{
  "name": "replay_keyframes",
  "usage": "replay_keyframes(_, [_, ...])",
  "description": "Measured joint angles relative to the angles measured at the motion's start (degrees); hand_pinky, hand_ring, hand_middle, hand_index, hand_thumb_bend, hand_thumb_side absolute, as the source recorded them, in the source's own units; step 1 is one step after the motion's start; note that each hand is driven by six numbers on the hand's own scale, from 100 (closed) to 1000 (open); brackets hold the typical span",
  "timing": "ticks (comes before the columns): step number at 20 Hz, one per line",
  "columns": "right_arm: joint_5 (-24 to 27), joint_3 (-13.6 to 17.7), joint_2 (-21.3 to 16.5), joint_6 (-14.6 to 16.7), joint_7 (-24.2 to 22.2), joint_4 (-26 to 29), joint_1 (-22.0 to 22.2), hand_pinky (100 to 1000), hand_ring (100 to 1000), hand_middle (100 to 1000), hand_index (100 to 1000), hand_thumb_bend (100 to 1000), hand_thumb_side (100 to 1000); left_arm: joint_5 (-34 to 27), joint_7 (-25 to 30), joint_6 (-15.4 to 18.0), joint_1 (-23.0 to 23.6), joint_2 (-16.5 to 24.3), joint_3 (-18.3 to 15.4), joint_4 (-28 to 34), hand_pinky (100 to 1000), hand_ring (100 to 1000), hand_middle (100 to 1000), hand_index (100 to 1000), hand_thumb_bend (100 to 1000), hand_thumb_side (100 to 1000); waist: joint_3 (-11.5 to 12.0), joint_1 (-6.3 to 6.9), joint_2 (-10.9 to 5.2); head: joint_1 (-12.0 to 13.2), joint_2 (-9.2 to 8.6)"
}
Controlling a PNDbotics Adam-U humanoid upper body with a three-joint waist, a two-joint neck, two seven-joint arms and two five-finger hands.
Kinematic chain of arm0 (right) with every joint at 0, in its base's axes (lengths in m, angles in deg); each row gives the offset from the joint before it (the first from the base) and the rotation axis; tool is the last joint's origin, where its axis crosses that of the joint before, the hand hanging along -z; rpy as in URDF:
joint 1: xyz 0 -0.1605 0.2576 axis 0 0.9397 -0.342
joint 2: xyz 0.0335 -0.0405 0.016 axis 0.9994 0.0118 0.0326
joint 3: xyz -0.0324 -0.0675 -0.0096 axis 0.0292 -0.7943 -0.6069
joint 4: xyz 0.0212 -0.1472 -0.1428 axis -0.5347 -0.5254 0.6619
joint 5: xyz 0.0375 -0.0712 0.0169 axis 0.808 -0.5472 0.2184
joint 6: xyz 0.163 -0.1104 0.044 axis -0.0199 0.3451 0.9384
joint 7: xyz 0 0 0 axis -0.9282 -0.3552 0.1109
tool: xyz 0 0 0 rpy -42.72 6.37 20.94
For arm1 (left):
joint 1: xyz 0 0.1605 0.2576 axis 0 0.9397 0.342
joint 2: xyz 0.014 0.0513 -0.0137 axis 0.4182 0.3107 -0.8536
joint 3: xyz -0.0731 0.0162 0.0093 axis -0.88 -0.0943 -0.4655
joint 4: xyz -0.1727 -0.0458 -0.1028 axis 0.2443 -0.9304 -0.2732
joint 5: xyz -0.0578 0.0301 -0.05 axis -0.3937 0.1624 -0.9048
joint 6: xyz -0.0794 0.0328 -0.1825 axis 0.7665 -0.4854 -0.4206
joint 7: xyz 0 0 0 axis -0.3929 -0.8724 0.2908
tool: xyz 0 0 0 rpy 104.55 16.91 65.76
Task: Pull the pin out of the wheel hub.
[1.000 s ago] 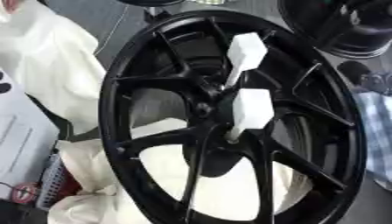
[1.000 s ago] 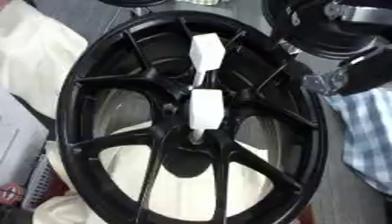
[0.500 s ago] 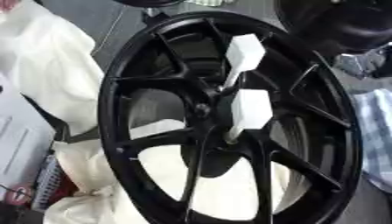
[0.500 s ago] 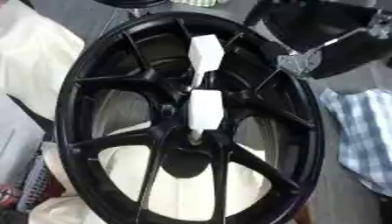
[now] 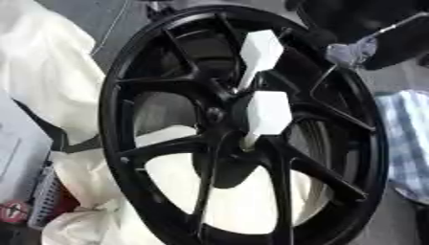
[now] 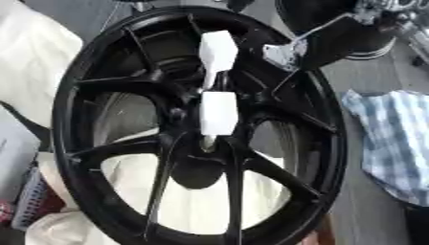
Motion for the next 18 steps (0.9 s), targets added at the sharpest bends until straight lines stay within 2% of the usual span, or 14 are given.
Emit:
replay_keyframes(1, [-0.8, -0.3, 1.5, 0.3, -1.7, -0.6, -1.1, 940, 912, 806, 842, 100, 219, 0.0, 0.0, 0.0, 0.1, 0.0, 0.0, 0.0, 688, 683, 642, 829, 114, 750, -0.3, 0.48, -0.06, -0.3, 0.13])
replay_keyframes(3, [-3.2, -0.8, 4.4, 1.7, -4.9, -2.4, -2.8, 933, 913, 812, 842, 100, 220, -0.1, 0.0, 0.0, 0.5, 0.0, 0.0, 0.0, 688, 683, 642, 829, 114, 748, -1.0, 1.10, -0.67, -0.5, 0.73])
replay_keyframes(5, [-6.5, -0.9, 6.6, 3.8, -7.1, -4.1, -4.1, 932, 905, 804, 841, 100, 210, -0.2, -0.1, 0.0, 1.2, 0.0, 0.0, 0.0, 689, 683, 642, 829, 115, 748, -1.7, 1.17, -1.91, -0.4, 1.46])
replay_keyframes(9, [-9.2, -1.0, 8.8, 6.5, -7.7, -6.2, -4.7, 928, 900, 799, 838, 100, 210, -0.2, -0.4, -0.1, 2.2, 0.0, -0.4, 0.0, 689, 683, 641, 829, 114, 749, -2.3, 1.61, -2.47, 0.0, 2.15])
replay_keyframes(13, [-9.8, -1.6, 9.3, 6.8, -7.5, -6.4, -4.7, 928, 901, 800, 839, 100, 211, -0.2, -0.5, -0.1, 2.5, 0.0, -0.4, 0.0, 688, 682, 641, 829, 115, 752, -2.6, 1.64, -2.49, 0.5, 2.32])
replay_keyframes(18, [-10.4, -3.1, 10.3, 5.4, -7.9, -6.0, -5.2, 933, 901, 797, 839, 100, 213, -0.2, -0.6, -0.2, 2.5, -0.1, -0.4, 0.0, 689, 682, 640, 829, 117, 754, -2.5, 1.54, -2.49, 0.8, 2.31])
